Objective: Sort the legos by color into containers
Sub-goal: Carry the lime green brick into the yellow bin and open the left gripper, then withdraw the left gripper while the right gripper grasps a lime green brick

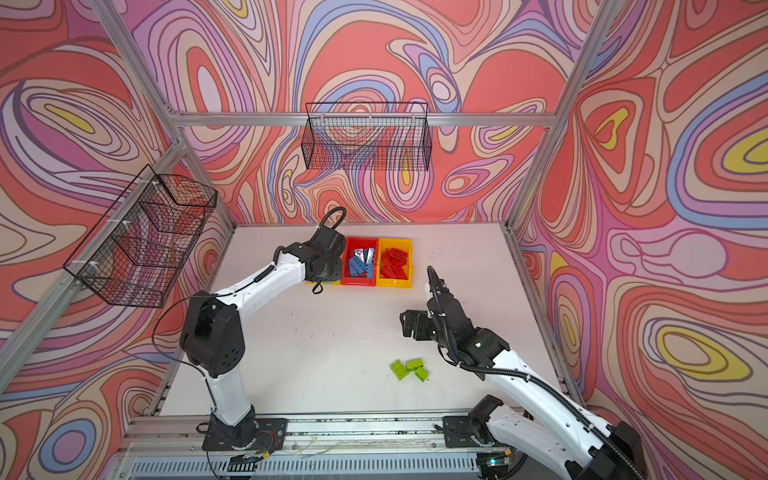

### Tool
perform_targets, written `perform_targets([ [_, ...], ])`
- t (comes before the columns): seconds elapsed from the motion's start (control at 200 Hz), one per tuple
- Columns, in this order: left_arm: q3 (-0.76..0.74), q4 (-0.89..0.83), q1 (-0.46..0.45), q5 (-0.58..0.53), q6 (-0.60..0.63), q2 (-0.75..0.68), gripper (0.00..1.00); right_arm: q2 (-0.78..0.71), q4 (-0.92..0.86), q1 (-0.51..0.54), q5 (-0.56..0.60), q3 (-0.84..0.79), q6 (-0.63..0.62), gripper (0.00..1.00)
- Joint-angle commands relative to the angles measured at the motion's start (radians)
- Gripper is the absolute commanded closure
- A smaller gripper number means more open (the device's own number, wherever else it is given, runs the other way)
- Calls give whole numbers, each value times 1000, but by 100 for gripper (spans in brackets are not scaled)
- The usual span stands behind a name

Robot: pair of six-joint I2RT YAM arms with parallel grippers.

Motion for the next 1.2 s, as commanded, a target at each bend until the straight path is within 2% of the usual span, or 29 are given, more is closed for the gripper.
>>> perform_targets([
  [0.0, 198, -104, 47, 17, 85, 135, 81, 23, 24, 6, 18, 10, -6, 3],
  [0.145, 473, -183, 97, 50, 109, 326, 81, 70, 28, 6, 26, 32, -9, 3],
  [0.265, 619, -229, 126, 76, 120, 436, 78, 100, 24, 6, 41, 52, -9, 3],
  [0.351, 663, -240, 141, 92, 122, 476, 59, 117, 22, 6, 46, 63, -8, 3],
  [0.416, 664, -234, 147, 100, 120, 481, 38, 131, 21, 6, 44, 66, -5, 3],
  [0.481, 641, -215, 148, 121, 119, 463, 27, 150, 17, 6, 41, 72, -3, 3],
  [0.591, 505, -123, 144, 167, 97, 369, 21, 178, 6, 6, 8, 72, 9, 3],
  [0.761, 165, 60, 110, 187, 56, 88, 21, 185, -25, 49, 8, 43, 51, 4],
  [0.891, -146, 190, 56, 176, 12, -163, 20, 188, -51, 150, 39, 19, 102, 5],
  [0.992, -405, 284, 5, 170, -31, -356, 15, 203, -60, 236, 58, 1, 149, 7],
  [1.192, -853, 378, -84, 174, -120, -726, 8, 261, -57, 395, 102, -5, 215, 9],
])
